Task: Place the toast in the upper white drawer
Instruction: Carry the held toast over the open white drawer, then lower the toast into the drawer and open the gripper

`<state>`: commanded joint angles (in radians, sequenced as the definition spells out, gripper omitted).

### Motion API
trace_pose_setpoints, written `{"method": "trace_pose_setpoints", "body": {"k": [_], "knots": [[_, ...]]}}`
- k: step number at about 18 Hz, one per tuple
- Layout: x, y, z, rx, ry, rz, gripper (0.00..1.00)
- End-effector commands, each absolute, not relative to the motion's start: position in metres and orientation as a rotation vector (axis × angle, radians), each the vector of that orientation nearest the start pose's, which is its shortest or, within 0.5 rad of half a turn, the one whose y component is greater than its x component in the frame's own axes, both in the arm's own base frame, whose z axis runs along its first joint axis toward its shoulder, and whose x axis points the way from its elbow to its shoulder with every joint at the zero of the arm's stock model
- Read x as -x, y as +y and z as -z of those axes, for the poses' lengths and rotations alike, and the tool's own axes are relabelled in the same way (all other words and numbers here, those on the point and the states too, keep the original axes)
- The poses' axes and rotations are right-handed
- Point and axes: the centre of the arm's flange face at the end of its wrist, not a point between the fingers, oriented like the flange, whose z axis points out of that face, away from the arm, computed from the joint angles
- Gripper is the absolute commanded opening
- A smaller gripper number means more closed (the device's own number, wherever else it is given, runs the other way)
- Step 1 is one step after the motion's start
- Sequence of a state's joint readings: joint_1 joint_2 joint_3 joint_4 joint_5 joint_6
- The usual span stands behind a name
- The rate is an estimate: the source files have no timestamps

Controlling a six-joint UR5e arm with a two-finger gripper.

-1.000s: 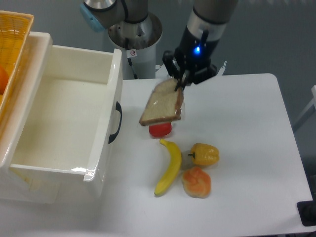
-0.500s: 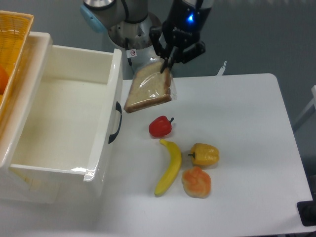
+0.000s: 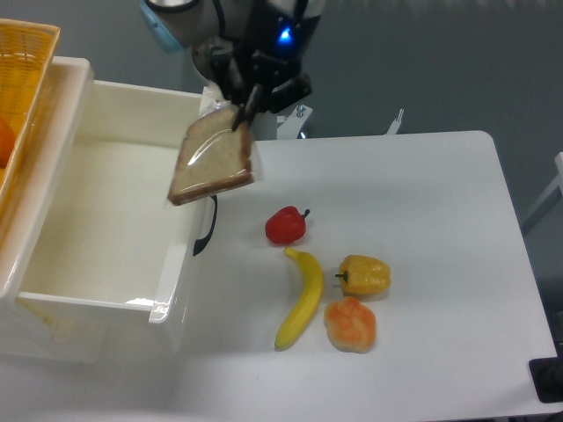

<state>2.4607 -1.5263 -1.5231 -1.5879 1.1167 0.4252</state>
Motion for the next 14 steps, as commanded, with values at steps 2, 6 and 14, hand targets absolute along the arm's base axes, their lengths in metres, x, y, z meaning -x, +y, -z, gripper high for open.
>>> {"method": "trace_pose_setpoints", "body": {"k": [2,6,14], "knots": [[0.249,0.451,-0.535,2.712,-0.620,0.463,0.00],[0.241,0.466,-0.526,2.730,-0.601,0.482,0.00],[0.209,0.486,-0.515,2.769,-0.539,0.511,0.02]]}}
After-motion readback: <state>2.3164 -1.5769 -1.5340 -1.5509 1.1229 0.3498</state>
